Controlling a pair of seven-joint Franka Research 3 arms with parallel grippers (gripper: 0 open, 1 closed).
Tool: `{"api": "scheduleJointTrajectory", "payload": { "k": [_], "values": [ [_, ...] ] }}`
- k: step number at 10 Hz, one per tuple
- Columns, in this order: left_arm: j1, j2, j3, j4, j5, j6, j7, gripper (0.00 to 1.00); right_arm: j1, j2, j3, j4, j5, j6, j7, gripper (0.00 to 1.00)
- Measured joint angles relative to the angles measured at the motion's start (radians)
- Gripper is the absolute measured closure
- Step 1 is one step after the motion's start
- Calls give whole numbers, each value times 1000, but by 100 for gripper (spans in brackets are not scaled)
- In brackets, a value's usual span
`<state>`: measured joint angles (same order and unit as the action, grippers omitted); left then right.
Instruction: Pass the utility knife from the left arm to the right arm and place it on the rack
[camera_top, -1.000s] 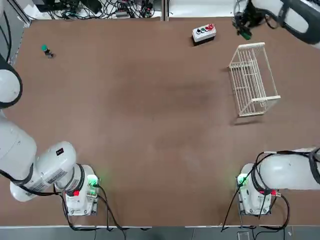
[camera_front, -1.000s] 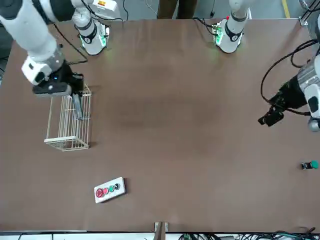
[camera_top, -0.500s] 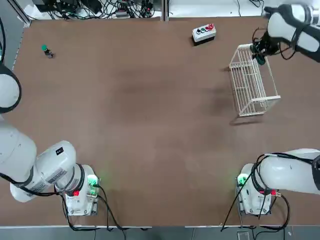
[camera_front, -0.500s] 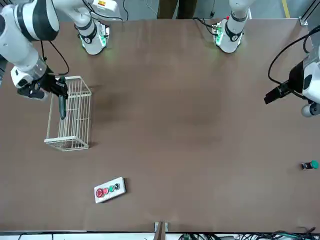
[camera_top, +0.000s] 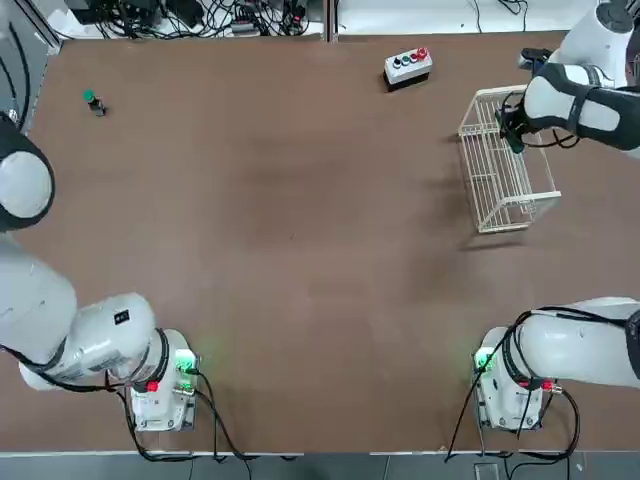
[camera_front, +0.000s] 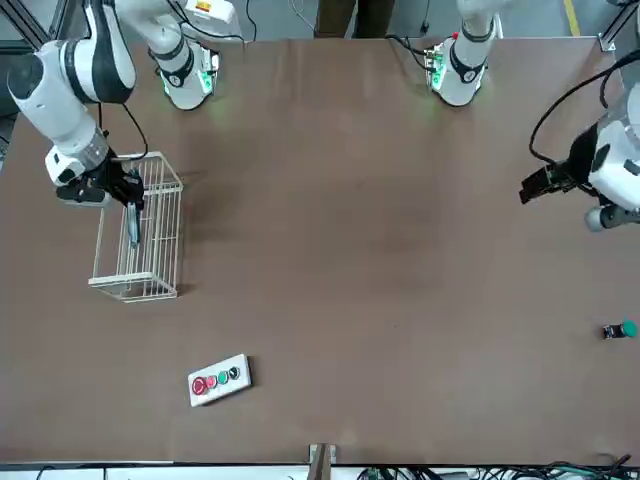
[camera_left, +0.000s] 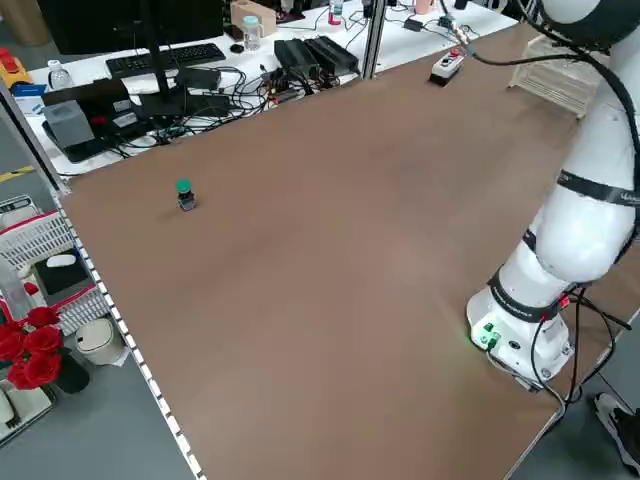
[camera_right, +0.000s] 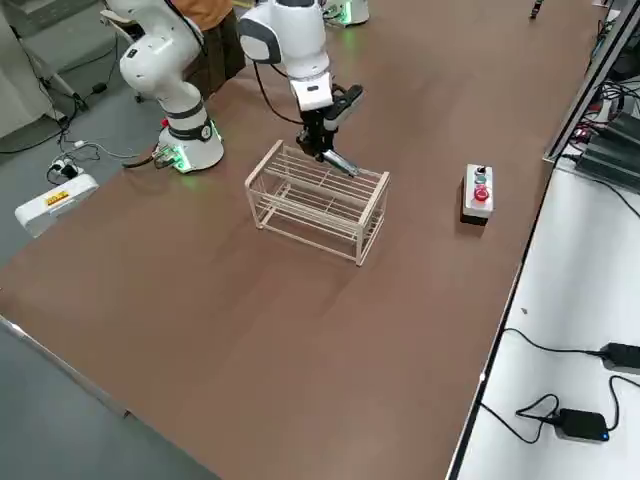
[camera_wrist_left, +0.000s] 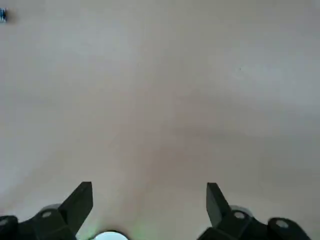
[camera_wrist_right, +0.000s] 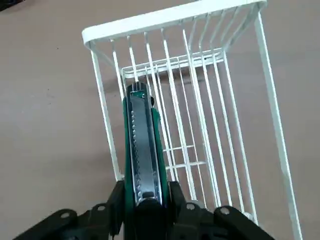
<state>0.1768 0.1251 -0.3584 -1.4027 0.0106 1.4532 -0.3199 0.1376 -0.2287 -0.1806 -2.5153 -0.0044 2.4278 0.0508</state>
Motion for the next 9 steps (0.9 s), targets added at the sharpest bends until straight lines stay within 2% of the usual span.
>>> {"api": "scheduleJointTrajectory", "payload": {
  "k": [2,3,5,9],
  "values": [
    [-178,-73,183,-45,1,16,47,0,0,62,-1,-5,0,86,-27,59],
    [-203,-97,221,-79,1,35,54,0,0,91,-1,-5,0,111,-32,59],
    [-190,-105,237,-122,1,63,62,0,1,107,-2,-4,0,123,-51,59],
    [-165,-102,241,-111,-1,67,62,0,0,107,-11,-3,0,126,-74,59]
  ]
}}
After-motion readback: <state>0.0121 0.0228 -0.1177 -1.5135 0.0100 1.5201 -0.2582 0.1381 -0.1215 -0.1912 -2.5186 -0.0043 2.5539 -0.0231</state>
